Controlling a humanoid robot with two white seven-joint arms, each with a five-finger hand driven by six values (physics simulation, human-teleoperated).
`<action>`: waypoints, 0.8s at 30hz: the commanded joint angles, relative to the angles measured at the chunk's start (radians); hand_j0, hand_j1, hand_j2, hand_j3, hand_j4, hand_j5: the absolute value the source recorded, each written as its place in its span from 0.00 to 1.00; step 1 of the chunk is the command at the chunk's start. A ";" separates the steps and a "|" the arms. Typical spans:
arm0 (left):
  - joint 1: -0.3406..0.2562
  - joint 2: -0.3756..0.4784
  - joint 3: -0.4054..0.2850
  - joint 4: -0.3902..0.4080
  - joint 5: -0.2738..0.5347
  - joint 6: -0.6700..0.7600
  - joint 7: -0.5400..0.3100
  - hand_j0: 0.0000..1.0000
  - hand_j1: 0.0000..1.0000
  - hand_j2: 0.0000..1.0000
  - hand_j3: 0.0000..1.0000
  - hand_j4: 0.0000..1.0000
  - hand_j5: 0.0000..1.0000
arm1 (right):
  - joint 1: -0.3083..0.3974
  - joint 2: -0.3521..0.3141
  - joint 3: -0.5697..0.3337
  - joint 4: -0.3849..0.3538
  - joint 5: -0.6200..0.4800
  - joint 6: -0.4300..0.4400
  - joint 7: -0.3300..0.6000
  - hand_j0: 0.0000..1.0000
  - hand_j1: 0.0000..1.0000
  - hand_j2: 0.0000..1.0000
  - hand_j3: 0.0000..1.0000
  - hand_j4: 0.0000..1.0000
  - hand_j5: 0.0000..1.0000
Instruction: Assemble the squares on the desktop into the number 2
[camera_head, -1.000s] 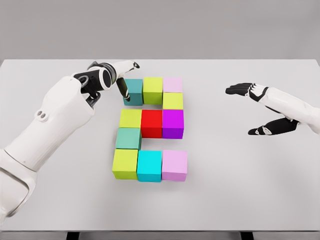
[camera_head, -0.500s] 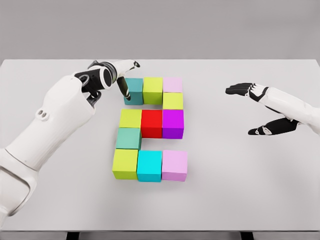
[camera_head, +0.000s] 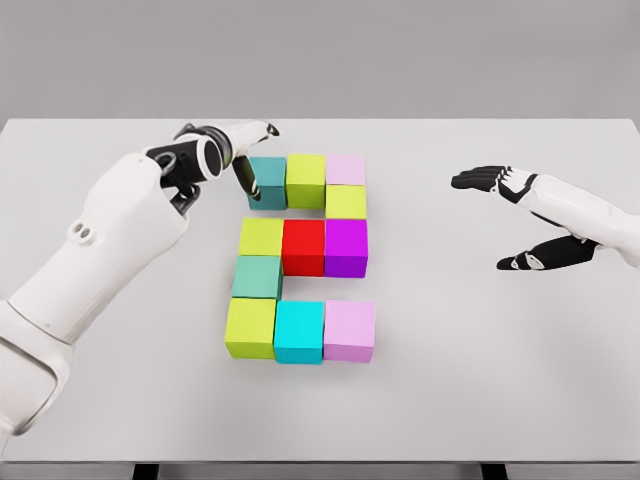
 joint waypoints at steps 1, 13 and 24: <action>0.000 0.002 -0.001 -0.010 -0.002 -0.001 0.006 1.00 1.00 1.00 1.00 1.00 1.00 | 0.000 -0.001 0.000 -0.001 -0.008 0.003 0.000 1.00 1.00 1.00 1.00 1.00 1.00; 0.006 0.024 -0.001 -0.027 -0.001 -0.001 0.006 1.00 1.00 1.00 1.00 1.00 1.00 | 0.002 -0.003 0.000 -0.001 -0.008 0.003 0.000 1.00 1.00 1.00 1.00 1.00 1.00; 0.034 0.097 0.038 -0.084 0.007 -0.001 0.006 1.00 1.00 1.00 1.00 1.00 1.00 | 0.002 -0.003 0.000 -0.002 -0.008 0.003 0.000 1.00 1.00 1.00 1.00 1.00 1.00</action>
